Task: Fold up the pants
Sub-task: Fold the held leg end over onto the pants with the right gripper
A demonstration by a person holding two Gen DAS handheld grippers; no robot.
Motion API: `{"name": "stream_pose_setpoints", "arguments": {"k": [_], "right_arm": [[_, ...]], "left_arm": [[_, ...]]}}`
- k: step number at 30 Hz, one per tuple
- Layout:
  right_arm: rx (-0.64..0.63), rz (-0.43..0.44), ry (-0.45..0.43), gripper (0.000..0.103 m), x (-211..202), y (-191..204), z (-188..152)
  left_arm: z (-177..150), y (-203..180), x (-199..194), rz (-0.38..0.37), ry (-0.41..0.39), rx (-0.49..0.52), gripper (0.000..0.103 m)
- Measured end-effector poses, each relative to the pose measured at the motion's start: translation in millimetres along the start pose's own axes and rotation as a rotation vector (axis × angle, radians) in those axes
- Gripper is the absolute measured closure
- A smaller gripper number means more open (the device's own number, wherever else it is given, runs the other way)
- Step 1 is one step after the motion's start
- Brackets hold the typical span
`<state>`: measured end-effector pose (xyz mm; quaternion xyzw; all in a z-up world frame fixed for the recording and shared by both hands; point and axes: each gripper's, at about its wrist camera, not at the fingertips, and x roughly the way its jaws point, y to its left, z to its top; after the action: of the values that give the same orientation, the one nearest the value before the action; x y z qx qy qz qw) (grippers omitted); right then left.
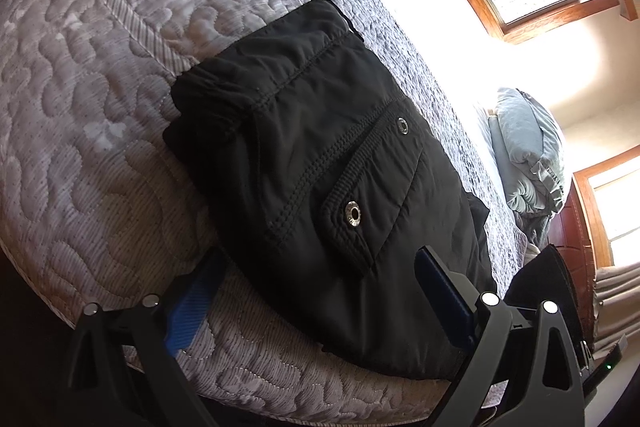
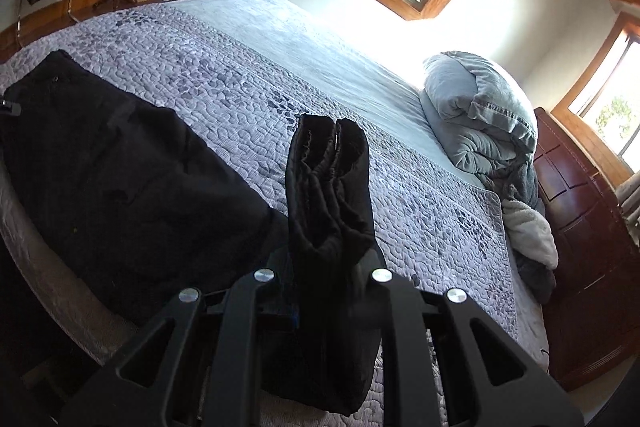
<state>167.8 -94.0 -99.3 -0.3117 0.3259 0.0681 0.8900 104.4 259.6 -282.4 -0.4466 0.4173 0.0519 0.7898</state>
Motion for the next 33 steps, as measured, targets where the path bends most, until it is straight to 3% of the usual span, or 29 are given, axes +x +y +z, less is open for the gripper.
{"name": "stream_pose_setpoints", "arguments": {"k": [18,23,29,33], "right_arm": [[-0.446,-0.062,0.03,0.089,39.4,146.1,-44.3],[-0.497,-0.061,0.033,0.088,48.4,165.9,-57.7],[-0.508,-0.021,0.015,0.067,43.1,172.6,-59.1],[-0.436,0.105,-0.001,0.052,15.0,155.2,-42.8]], "left_arm": [[-3.0,4.2,-3.4,-0.019,0.008,0.002,0.007],[-3.3,4.4,-3.5,-0.019,0.008,0.002,0.007],[-3.7,4.9,-3.2,-0.022,0.007,-0.004,0.007],[-4.0,5.6,-3.5,-0.026,0.007,-0.006,0.006]]}}
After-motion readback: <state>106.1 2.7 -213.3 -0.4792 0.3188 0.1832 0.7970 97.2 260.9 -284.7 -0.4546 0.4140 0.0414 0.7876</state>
